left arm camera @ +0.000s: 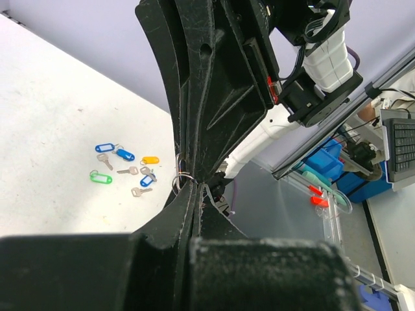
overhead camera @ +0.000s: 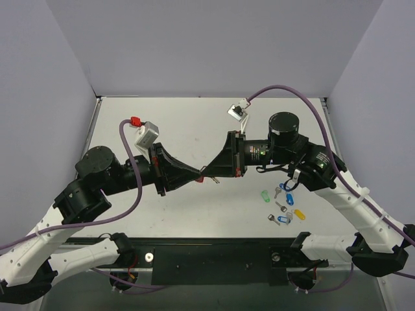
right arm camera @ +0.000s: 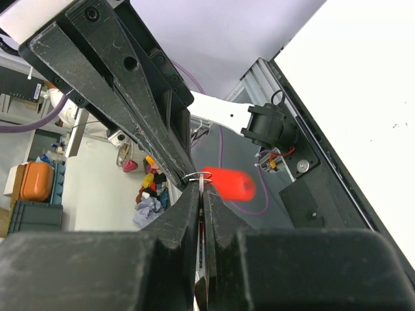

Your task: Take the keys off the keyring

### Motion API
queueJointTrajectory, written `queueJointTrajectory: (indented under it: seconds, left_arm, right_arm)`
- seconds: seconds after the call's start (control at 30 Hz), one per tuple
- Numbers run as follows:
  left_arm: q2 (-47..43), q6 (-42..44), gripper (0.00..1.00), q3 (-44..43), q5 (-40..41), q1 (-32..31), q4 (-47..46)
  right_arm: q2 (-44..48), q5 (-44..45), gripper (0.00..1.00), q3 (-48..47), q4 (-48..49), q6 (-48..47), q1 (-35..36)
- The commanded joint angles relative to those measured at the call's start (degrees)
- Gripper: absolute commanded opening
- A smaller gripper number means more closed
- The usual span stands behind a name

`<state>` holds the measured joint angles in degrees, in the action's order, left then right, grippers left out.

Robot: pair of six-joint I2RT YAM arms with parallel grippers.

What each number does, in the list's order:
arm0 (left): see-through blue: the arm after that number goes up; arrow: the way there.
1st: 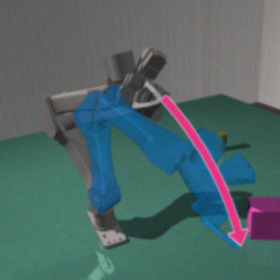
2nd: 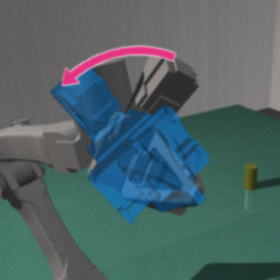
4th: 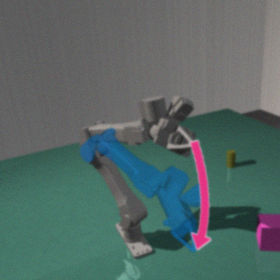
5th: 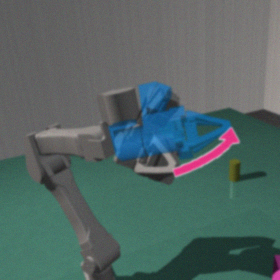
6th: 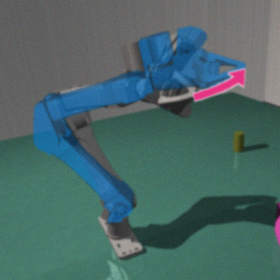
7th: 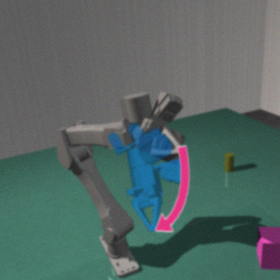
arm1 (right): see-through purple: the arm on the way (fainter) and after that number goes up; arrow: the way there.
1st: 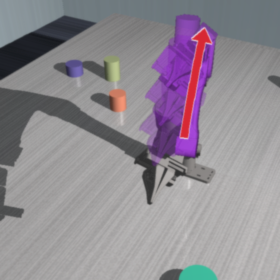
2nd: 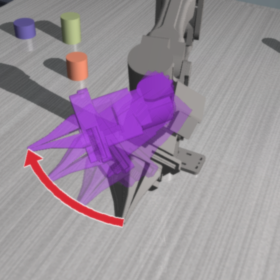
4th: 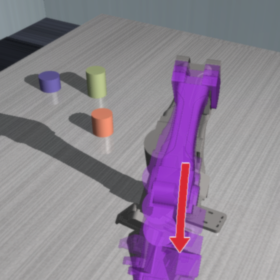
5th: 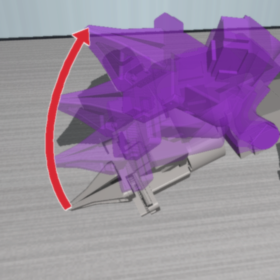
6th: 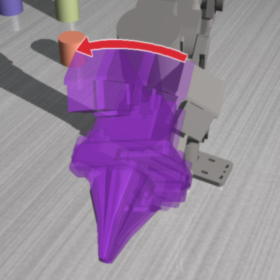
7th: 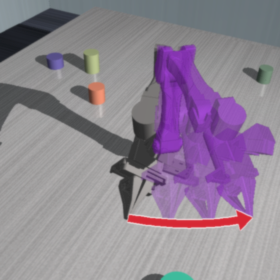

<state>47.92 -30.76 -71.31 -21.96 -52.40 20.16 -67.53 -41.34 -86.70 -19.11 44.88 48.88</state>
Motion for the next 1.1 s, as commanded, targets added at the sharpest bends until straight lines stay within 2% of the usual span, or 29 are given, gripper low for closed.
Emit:
queueJointTrajectory:
  seconds: [0.0,0.3,0.47,0.8,1.07]
  left_arm:
    - [0.5,1.1,0.00,-2.3,-1.2,-2.2,1.8]
    - [1.4,1.7,0.00,-2.3,0.0,-3.1,3.5]
    - [1.6,1.2,0.00,-1.1,-0.6,-3.4,3.2]
    - [3.5,0.9,0.00,1.3,-1.1,-4.5,4.4]
    - [4.5,0.4,0.00,2.8,-0.7,-5.1,4.5]
  right_arm:
    - [-1.1,2.8,0.00,-3.3,5.7,0.9,-0.7]
    - [-1.1,1.4,0.00,-4.0,5.9,0.8,-0.7]
    - [-1.4,-2.3,0.00,-5.2,5.5,-1.1,-0.3]
    - [-2.2,-6.9,0.00,-10.9,-3.9,-10.3,1.0]
    - [-2.8,-7.2,0.00,-11.8,-4.8,-10.7,1.5]
